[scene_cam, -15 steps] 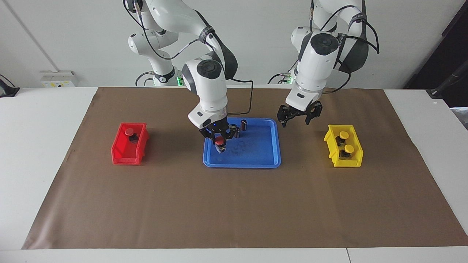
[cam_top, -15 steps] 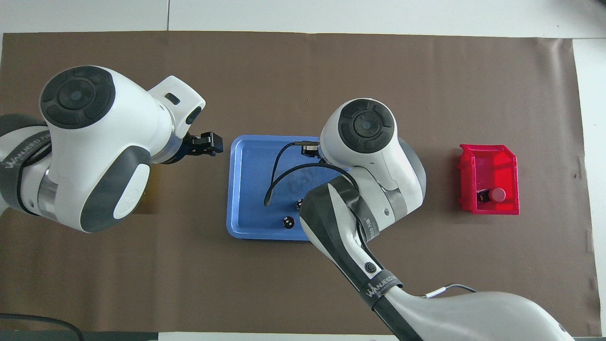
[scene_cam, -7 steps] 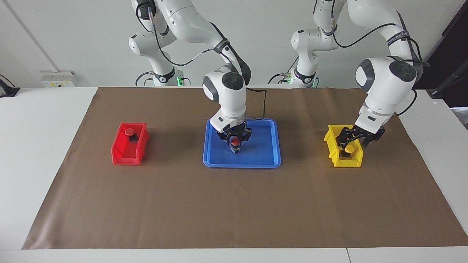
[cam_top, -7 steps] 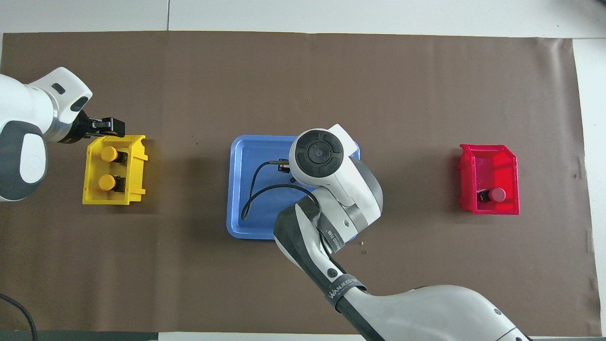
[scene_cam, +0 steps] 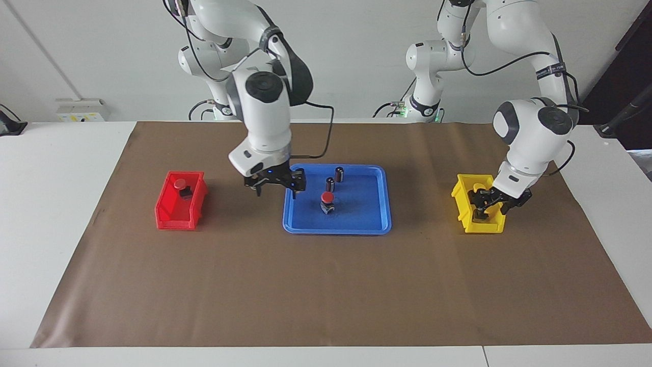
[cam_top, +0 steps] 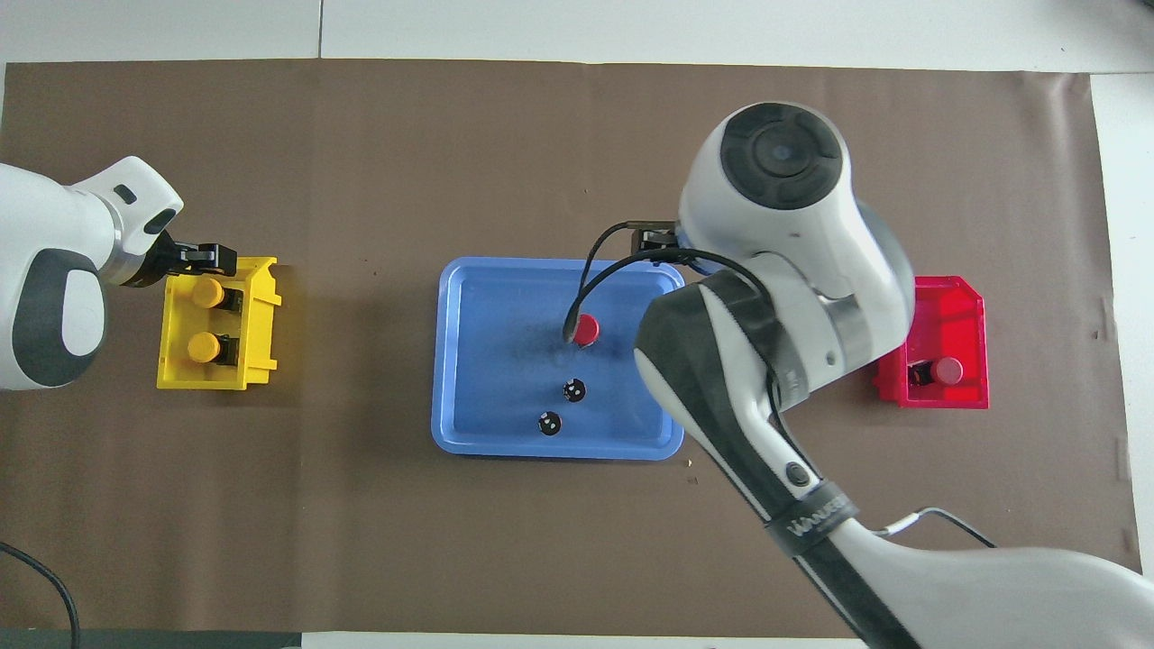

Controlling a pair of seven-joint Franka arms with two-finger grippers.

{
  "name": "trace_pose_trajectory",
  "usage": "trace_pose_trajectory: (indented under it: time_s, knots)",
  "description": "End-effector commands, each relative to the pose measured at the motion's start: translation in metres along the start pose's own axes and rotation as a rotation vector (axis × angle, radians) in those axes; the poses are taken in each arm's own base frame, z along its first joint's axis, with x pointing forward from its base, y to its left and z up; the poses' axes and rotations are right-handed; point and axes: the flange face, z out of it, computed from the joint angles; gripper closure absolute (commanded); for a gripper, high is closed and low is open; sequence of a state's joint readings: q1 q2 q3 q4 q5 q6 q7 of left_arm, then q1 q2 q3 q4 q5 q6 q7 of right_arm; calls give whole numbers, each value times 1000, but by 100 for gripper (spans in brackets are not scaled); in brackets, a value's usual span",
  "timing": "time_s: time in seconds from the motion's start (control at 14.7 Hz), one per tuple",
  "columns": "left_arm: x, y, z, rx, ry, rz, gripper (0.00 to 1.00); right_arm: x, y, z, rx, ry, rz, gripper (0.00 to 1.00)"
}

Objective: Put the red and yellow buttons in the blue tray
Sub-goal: 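Return the right gripper to the red holder while the left gripper grasps a yellow button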

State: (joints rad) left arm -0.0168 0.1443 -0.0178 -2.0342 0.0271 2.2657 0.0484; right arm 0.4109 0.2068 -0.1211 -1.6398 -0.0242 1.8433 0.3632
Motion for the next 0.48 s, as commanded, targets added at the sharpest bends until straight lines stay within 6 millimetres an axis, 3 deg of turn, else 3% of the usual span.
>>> trace_pose_trajectory:
  time_s: [0.0, 0.2, 0.34, 0.41]
  knots:
    - [-9, -7, 6, 14, 4, 16, 28, -24, 116, 2, 46, -51, -110, 0]
    - [-19, -7, 15, 13, -13, 20, 28, -41, 209, 30, 93, -61, -178, 0]
    - [-25, -7, 19, 12, -21, 19, 28, -62, 242, 61, 94, -24, -201, 4]
    - [-28, -9, 20, 12, -21, 14, 28, -71, 244, 73, 91, 4, -198, 7]
